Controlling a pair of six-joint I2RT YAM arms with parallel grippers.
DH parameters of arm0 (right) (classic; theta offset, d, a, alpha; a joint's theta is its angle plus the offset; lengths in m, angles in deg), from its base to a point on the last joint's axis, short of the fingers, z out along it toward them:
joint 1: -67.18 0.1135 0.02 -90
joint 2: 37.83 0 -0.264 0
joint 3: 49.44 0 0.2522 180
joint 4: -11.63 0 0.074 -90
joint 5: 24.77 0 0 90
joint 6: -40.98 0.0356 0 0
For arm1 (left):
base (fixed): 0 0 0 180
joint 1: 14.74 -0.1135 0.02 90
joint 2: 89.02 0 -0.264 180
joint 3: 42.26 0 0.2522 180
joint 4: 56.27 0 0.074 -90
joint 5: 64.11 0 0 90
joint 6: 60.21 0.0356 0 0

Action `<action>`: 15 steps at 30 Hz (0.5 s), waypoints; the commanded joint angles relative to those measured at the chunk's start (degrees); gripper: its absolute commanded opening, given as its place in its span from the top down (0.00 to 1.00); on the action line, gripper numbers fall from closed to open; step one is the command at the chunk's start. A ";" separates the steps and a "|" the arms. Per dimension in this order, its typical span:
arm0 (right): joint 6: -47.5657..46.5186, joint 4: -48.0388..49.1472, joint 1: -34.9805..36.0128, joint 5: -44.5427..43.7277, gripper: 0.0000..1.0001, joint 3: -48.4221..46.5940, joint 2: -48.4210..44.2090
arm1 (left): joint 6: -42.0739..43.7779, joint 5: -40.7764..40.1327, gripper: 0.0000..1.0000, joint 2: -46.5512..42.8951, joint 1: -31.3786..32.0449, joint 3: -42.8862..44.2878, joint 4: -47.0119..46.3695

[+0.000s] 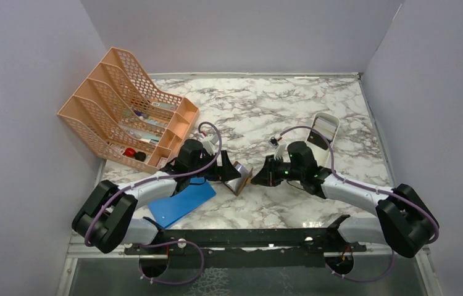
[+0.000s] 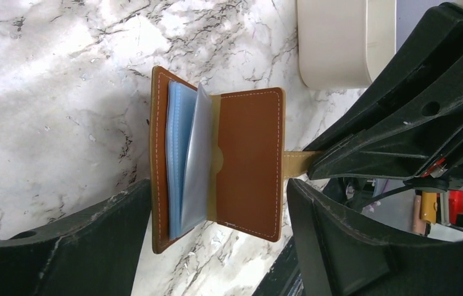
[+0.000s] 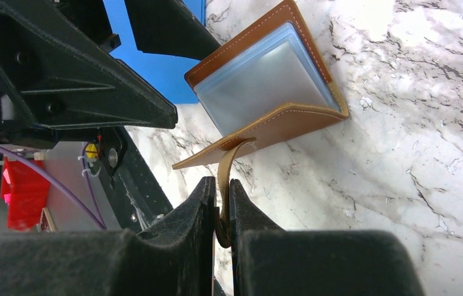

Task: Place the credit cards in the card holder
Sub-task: Open the card holder at the center of the board.

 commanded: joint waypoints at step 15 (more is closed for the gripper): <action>-3.24 -1.52 0.18 -3.08 0.90 1.48 -1.21 | 2.46 0.04 0.53 2.52 0.51 1.85 -1.68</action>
